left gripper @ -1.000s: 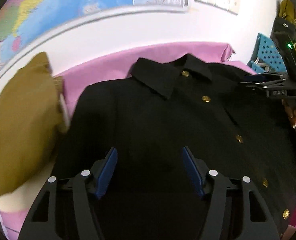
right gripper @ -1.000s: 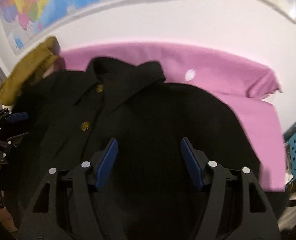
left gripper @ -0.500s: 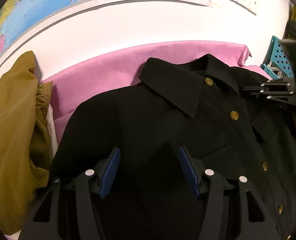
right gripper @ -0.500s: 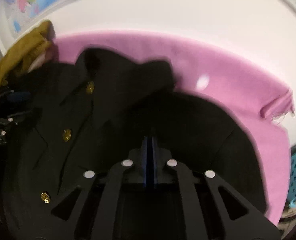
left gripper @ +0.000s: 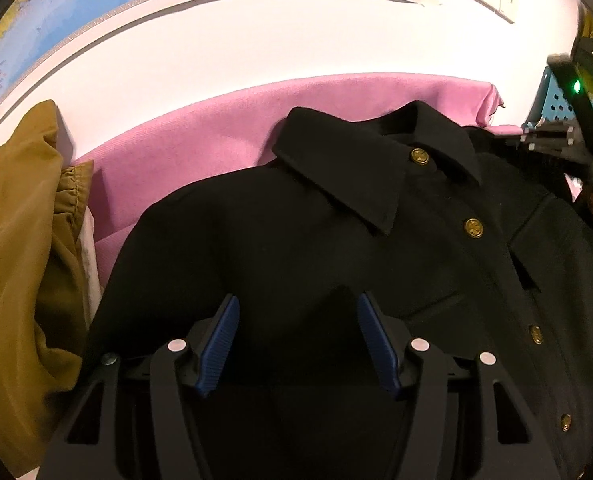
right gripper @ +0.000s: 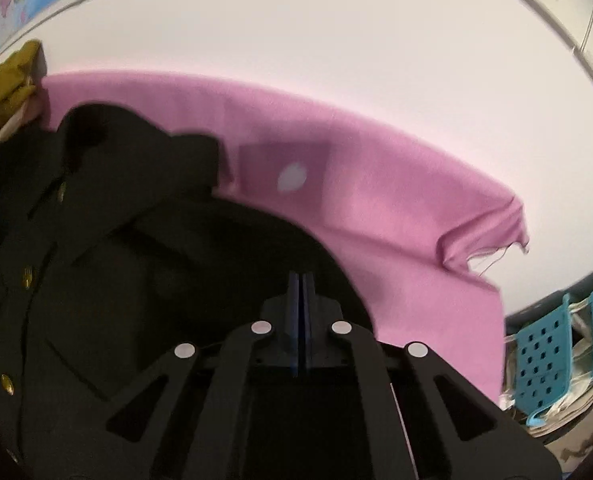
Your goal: Fold large clothes
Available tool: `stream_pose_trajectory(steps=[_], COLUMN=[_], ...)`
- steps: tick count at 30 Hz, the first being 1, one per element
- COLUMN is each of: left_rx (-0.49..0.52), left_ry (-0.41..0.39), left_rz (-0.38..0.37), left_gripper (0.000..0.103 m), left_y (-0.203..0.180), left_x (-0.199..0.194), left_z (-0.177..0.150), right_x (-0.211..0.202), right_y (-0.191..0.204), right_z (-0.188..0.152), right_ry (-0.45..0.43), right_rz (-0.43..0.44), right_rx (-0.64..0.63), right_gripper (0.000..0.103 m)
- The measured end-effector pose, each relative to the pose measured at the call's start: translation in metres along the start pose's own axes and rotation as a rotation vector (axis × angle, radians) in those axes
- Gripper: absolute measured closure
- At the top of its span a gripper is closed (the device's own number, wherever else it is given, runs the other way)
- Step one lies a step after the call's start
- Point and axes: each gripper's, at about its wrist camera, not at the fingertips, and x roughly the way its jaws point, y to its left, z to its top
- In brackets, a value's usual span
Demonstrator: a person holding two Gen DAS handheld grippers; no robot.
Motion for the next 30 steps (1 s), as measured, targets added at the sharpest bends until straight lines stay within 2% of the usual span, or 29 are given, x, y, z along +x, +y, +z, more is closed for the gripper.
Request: stream_pose_trajectory(steps=[2, 4, 6, 7, 9, 11, 12, 13, 14, 15, 16, 17, 19, 21, 23, 26, 30], left_rx=[-0.001, 0.0, 0.001, -0.003, -0.003, -0.008, -0.009, -0.01, -0.011, -0.008, -0.004, 0.004, 0.015, 0.033, 0.049, 0.081, 0.109], left_ry=[0.001, -0.001, 0.004, 0.004, 0.003, 0.003, 0.002, -0.002, -0.009, -0.02, -0.031, -0.051, -0.082, -0.113, -0.129, -0.132, -0.12], left_rz=[-0.002, 0.001, 0.011, 0.013, 0.016, 0.01, 0.008, 0.007, 0.002, -0.006, -0.01, -0.016, -0.04, -0.067, -0.094, -0.124, -0.15], left_gripper=[0.044, 0.044, 0.043, 0.042, 0.042, 0.042, 0.042, 0.042, 0.042, 0.042, 0.04, 0.036, 0.035, 0.033, 0.031, 0.029, 0.028], left_y=[0.0, -0.001, -0.001, -0.002, -0.004, -0.004, -0.005, -0.005, -0.005, -0.007, -0.008, -0.011, -0.016, -0.023, -0.031, -0.043, -0.061], left_x=[0.001, 0.003, 0.006, 0.007, 0.007, 0.007, 0.007, 0.005, 0.002, -0.003, -0.009, -0.018, -0.033, -0.049, -0.06, -0.069, -0.069], left_z=[0.001, 0.001, 0.002, 0.003, 0.003, 0.002, 0.002, 0.002, 0.001, 0.001, 0.0, -0.001, -0.004, -0.009, -0.014, -0.022, -0.031], right_x=[-0.006, -0.008, 0.005, 0.015, 0.015, 0.0, -0.013, -0.029, -0.054, -0.071, -0.093, -0.122, -0.16, -0.187, -0.203, -0.209, -0.191], right_y=[-0.01, -0.023, -0.023, -0.02, -0.019, -0.032, -0.039, -0.044, -0.049, -0.054, -0.061, -0.07, -0.071, -0.079, -0.081, -0.085, -0.096], right_z=[0.011, 0.016, 0.011, 0.006, 0.003, 0.002, 0.0, -0.002, -0.01, -0.015, -0.024, -0.042, -0.07, -0.11, -0.15, -0.205, -0.264], right_ry=[-0.051, -0.086, -0.03, 0.002, -0.006, -0.026, -0.045, -0.07, -0.107, -0.132, -0.166, -0.205, -0.227, -0.217, -0.184, -0.118, -0.045], right_rz=[-0.03, 0.005, 0.023, -0.001, -0.001, 0.03, 0.055, 0.072, 0.076, 0.086, 0.101, 0.114, 0.106, 0.095, 0.083, 0.012, 0.121], right_rx=[0.025, 0.096, 0.097, 0.071, 0.082, 0.164, 0.186, 0.193, 0.201, 0.208, 0.216, 0.23, 0.252, 0.286, 0.336, 0.411, 0.601], right_gripper=[0.101, 0.101, 0.101, 0.1, 0.099, 0.074, 0.071, 0.061, 0.047, 0.044, 0.041, 0.031, 0.019, 0.015, 0.012, 0.008, 0.008])
